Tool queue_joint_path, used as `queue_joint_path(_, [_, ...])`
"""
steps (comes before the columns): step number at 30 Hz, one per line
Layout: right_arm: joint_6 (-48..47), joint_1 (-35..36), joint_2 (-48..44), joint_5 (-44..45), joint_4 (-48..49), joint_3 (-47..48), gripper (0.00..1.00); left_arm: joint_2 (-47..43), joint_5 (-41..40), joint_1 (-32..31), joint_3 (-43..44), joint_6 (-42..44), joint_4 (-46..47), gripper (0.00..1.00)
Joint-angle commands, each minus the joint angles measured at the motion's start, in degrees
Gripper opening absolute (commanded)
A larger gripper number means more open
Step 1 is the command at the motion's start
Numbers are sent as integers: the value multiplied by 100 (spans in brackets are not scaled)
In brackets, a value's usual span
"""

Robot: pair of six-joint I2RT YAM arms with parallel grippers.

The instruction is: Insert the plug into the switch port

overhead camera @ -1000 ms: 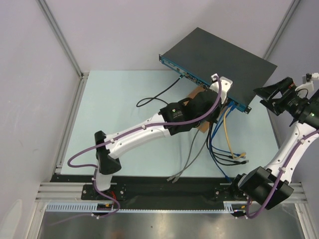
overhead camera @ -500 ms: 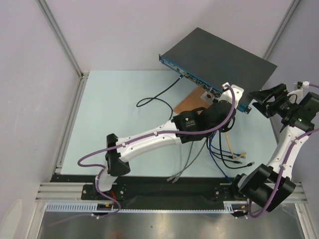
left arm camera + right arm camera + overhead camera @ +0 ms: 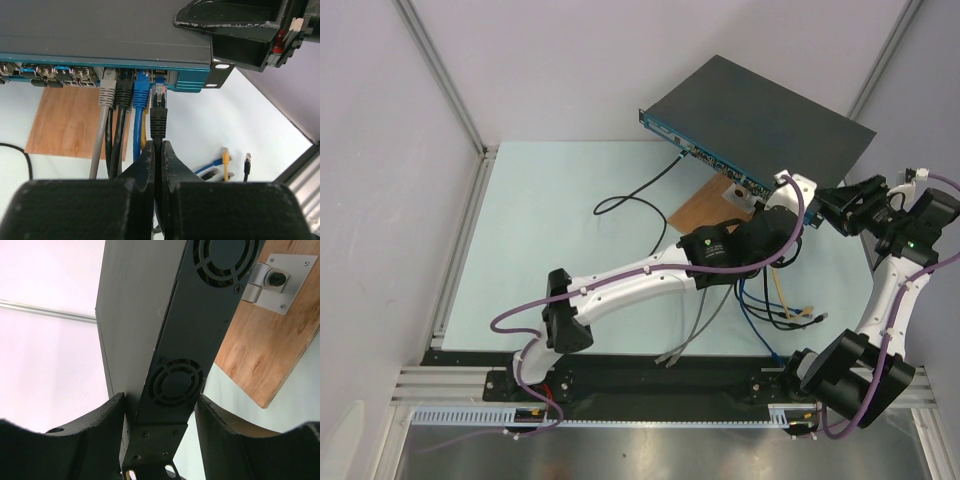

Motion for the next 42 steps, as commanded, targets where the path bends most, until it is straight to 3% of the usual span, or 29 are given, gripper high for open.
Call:
queue_joint_path(1, [26, 184, -135, -427, 380, -42, 32, 70, -234, -8, 394, 218, 147, 0])
queue_joint_path(25, [-70, 351, -118, -586, 292, -42, 21, 448, -357, 36, 711, 587, 112, 0])
queue_joint_path(42, [-228, 510, -74, -630, 143, -25, 14, 562, -612, 98, 843, 1053, 1078, 0])
